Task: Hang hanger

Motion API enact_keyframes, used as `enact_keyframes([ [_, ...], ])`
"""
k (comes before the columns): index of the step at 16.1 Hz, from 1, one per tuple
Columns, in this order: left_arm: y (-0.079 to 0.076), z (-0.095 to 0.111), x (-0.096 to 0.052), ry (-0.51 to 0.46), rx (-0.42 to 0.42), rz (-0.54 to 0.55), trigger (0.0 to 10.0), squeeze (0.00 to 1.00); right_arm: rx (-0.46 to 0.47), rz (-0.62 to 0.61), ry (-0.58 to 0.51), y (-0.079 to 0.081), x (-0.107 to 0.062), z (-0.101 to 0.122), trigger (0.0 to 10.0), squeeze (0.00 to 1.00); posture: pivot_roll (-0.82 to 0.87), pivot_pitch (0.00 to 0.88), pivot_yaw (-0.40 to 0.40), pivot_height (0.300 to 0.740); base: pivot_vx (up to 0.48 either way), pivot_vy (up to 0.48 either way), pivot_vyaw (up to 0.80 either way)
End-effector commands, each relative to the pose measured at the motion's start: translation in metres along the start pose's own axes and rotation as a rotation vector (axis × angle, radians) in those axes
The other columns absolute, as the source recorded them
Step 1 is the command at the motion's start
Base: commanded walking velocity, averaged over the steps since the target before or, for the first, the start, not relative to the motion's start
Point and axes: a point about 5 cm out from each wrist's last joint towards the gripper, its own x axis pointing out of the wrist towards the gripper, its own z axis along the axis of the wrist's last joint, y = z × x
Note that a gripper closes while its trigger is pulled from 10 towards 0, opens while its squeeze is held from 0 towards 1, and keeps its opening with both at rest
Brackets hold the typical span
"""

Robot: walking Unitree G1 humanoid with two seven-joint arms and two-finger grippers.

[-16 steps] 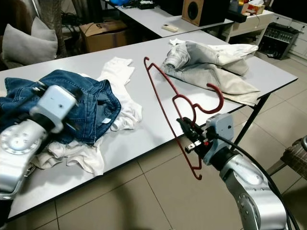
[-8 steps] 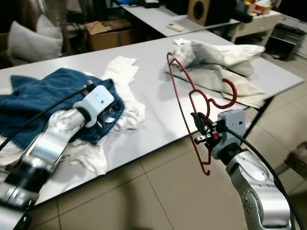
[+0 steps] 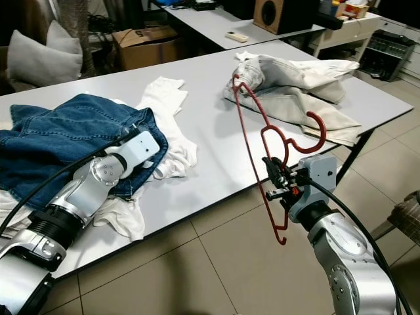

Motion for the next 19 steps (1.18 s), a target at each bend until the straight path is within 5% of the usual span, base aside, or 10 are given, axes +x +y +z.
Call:
enact_keyframes([
  [1, 0.017, 0.001, 0.000, -0.003, 0.015, 0.072, 10.0, 1.00, -0.007, 0.002, 0.000, 0.002, -0.001, 0.002, 10.0, 0.00, -0.23, 0.000, 0.029, 0.740, 0.000, 0.000, 0.00],
  [4, 0.021, -0.009, -0.004, 0.018, 0.066, 0.122, 10.0, 1.00, -0.009, 0.007, 0.001, 0.004, 0.002, 0.001, 10.0, 0.00, -0.23, 0.000, 0.022, 0.740, 0.000, 0.000, 0.00],
  [7, 0.017, -0.019, -0.006, 0.052, 0.120, 0.096, 10.0, 0.43, -0.013, 0.010, -0.001, 0.004, 0.002, 0.001, 10.0, 0.00, -0.23, 0.000, 0.022, 0.740, 0.000, 0.000, 0.00],
  [11, 0.003, -0.036, -0.008, 0.122, 0.071, 0.002, 10.0, 0.31, -0.012, 0.013, -0.001, 0.004, 0.003, 0.000, 10.0, 0.00, -0.23, 0.000, 0.025, 0.740, 0.000, 0.000, 0.00],
  [13, 0.001, -0.036, -0.008, 0.124, 0.029, -0.007, 0.0, 0.10, -0.013, 0.011, 0.000, 0.004, 0.003, 0.000, 10.0, 0.00, -0.24, 0.000, 0.029, 0.740, 0.000, 0.000, 0.00],
  [15, 0.002, -0.036, -0.008, 0.123, 0.007, -0.004, 0.0, 0.00, -0.013, 0.010, -0.001, 0.005, 0.003, -0.001, 10.0, 0.00, -0.24, 0.000, 0.029, 0.740, 0.000, 0.000, 0.00],
  [19, 0.002, -0.038, -0.008, 0.109, -0.029, 0.000, 0.0, 0.00, -0.013, 0.002, 0.000, 0.004, 0.004, -0.002, 10.0, 0.00, -0.24, 0.000, 0.033, 0.740, 0.000, 0.000, 0.00],
])
